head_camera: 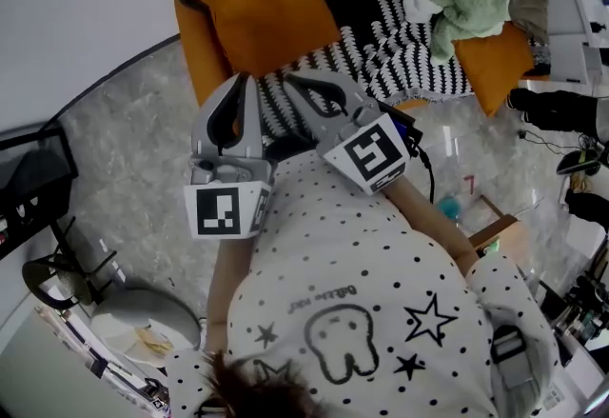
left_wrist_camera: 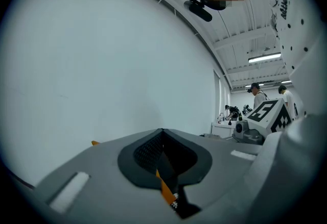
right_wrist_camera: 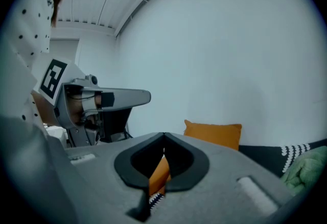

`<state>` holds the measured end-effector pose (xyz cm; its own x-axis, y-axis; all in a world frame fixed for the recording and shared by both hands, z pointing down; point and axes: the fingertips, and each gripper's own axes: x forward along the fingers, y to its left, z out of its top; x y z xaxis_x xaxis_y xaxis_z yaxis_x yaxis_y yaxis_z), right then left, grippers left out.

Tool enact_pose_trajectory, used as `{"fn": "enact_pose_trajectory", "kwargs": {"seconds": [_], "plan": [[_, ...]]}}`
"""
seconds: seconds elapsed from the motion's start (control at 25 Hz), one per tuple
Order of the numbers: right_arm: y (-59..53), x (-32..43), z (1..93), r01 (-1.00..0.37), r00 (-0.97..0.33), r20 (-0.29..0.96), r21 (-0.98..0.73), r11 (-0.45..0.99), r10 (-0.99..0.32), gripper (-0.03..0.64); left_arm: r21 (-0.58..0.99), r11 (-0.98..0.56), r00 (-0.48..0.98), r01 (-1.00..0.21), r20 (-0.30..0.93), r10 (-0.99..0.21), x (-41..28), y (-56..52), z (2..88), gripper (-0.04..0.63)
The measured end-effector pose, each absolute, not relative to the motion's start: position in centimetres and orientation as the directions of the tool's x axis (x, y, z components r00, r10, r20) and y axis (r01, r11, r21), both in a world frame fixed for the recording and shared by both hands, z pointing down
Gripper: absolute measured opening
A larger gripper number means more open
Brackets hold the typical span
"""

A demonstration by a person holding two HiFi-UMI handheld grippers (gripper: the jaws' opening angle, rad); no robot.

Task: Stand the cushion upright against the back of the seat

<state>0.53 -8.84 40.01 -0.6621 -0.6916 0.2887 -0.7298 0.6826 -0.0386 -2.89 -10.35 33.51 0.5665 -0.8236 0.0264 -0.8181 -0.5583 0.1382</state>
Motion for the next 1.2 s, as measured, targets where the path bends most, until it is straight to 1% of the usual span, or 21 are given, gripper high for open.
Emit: {"fn": "enact_pose_trajectory", "kwargs": {"seconds": [0.12,0.32,0.6,0.84,1.2], "plan": [[-8.4,0.9,40.0,-0.737,-0.648,0.297,-0.016,0.675,-0.701,-0.005,0.154,-0.561,0.571,-0.813,0.028,-0.820,-2.6,-10.4,33.9,-0.003],[-8.6,2.0,40.0,-0.759,-0.630,0.296,-0.035,0.651,-0.718,-0.003,0.153,-0.576,0.586,-0.803,0.034,-0.809,-1.7,-10.3,33.9,-0.003],[-9.2,2.6,39.9,-0.768,-0.625,0.262,-0.041,0.639,-0.735,-0.003,0.154,-0.577,0.587,-0.802,0.022,-0.809,-1.4,-10.5,33.7,-0.003],[-9.7,2.3,39.2,-0.765,-0.625,0.251,-0.008,0.644,-0.739,-0.003,0.141,-0.566,0.573,-0.812,0.004,-0.820,-1.9,-11.0,33.2,-0.003],[-10.6,1.6,39.2,-0.758,-0.635,0.236,-0.006,0.652,-0.736,-0.003,0.142,-0.559,0.565,-0.817,0.000,-0.825,-2.6,-11.5,33.1,-0.003]]}}
